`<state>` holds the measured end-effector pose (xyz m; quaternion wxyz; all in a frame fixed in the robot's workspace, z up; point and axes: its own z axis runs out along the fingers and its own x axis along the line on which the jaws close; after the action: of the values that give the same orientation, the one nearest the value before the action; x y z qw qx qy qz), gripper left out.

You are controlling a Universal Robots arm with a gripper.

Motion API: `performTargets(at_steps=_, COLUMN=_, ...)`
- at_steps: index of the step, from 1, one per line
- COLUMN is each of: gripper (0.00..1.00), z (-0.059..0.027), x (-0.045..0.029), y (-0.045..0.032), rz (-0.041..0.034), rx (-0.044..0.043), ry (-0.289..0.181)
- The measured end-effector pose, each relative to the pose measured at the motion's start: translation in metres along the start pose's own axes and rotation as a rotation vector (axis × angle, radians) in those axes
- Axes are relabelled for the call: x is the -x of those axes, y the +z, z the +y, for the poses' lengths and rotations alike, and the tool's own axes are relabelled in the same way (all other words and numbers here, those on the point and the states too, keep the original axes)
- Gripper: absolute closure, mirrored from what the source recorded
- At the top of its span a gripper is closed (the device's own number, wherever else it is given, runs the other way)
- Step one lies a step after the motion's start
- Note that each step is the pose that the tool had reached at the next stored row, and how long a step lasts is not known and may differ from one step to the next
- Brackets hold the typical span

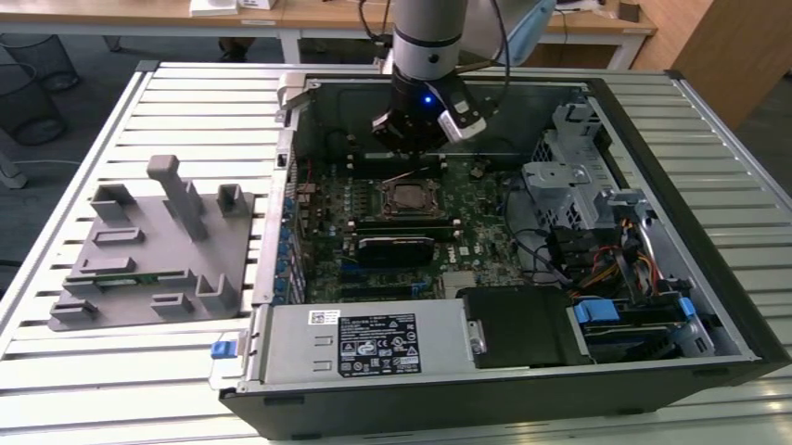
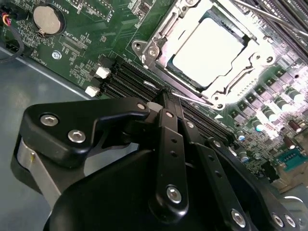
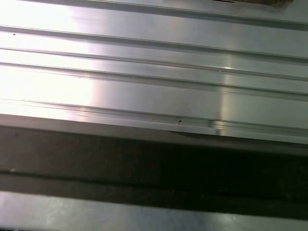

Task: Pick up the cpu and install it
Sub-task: 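Install the first cpu locking lever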

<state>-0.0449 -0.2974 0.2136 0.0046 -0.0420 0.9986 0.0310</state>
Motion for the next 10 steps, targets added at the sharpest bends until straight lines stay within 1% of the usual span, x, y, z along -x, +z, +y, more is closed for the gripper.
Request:
performTargets(at_steps=6, gripper=0.89, z=-0.0006, x=0.0017, y=0.0067, rz=0.0003, rx=0.0000, ry=0.000)
performTargets(at_steps=10, gripper=0.89, z=-0.0010, x=0.0045, y=0.0096, rz=0.0008, rx=0.0000, ry=0.000)
